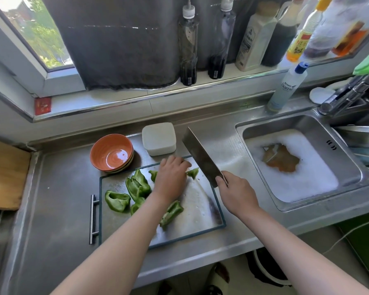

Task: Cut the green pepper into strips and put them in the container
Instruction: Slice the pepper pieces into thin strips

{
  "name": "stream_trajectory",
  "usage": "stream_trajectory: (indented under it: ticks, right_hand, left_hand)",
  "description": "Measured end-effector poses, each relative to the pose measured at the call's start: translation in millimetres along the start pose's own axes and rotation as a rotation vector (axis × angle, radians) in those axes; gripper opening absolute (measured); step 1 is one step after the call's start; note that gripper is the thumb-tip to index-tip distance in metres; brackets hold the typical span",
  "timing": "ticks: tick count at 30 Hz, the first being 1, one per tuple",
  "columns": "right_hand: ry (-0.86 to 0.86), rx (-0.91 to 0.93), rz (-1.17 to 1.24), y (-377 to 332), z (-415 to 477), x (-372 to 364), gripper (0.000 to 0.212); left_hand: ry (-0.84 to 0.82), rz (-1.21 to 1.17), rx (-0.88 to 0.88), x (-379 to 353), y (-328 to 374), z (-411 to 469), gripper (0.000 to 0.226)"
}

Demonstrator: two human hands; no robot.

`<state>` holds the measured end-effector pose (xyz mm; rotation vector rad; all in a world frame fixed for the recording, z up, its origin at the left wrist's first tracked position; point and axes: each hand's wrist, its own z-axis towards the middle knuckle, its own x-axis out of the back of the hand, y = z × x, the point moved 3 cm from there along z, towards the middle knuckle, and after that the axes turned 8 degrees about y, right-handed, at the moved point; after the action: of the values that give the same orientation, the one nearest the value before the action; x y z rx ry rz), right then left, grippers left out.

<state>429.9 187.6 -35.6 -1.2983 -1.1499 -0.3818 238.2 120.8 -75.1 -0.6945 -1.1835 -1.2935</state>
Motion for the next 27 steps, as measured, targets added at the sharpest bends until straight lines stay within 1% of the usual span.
stream_trajectory:
  ticks: [2,3,5,7,10,11,14,16,18,20,22,24,27]
  right_hand:
    - [-0.035,-0.009,0.054,-2,-4,-2,0.027]
    - [-0.054,-0.014,0.096,-3,-7,-4,0.028]
    - [-0.087,-0.021,0.179,-4,-16,-7,0.03]
    - [-0.113,-0.031,0.234,-5,-27,-11,0.032]
    - [-0.136,-0.066,0.287,-3,-42,-17,0.034]
    - [-0.143,-0.079,0.291,-1,-46,-20,0.034]
    - [-0.165,-0.09,0.264,5,-59,-25,0.031]
    - [-0.164,-0.089,0.247,8,-65,-27,0.031]
    - [-0.171,-0.086,0.239,11,-71,-27,0.031]
    - [-0.183,-0.089,0.222,16,-75,-29,0.03]
    - [-0.204,-0.114,0.223,23,-79,-32,0.029]
    - [-0.227,-0.147,0.229,31,-83,-36,0.031]
    - [-0.258,-0.216,0.288,44,-90,-42,0.033]
  left_hand:
    - [0.07,-0.141,0.087,10,-12,-21,0.016]
    - [0.062,-0.206,0.146,15,-17,-32,0.013]
    - [0.012,-0.263,0.229,20,-24,-58,0.011]
    - [-0.048,-0.244,0.237,20,-25,-81,0.008]
    - [-0.169,-0.109,0.205,17,-22,-106,0.03]
    - [-0.218,-0.051,0.197,15,-22,-113,0.033]
    - [-0.29,0.015,0.21,10,-16,-128,0.028]
    - [-0.255,-0.012,0.256,8,-12,-131,0.023]
    - [-0.179,-0.1,0.336,6,-10,-130,0.016]
    - [-0.101,-0.181,0.367,6,-9,-130,0.014]
    - [-0.028,-0.252,0.338,7,-5,-133,0.015]
    - [0.038,-0.281,0.272,10,0,-135,0.012]
    - [0.065,-0.288,0.25,8,0,-135,0.009]
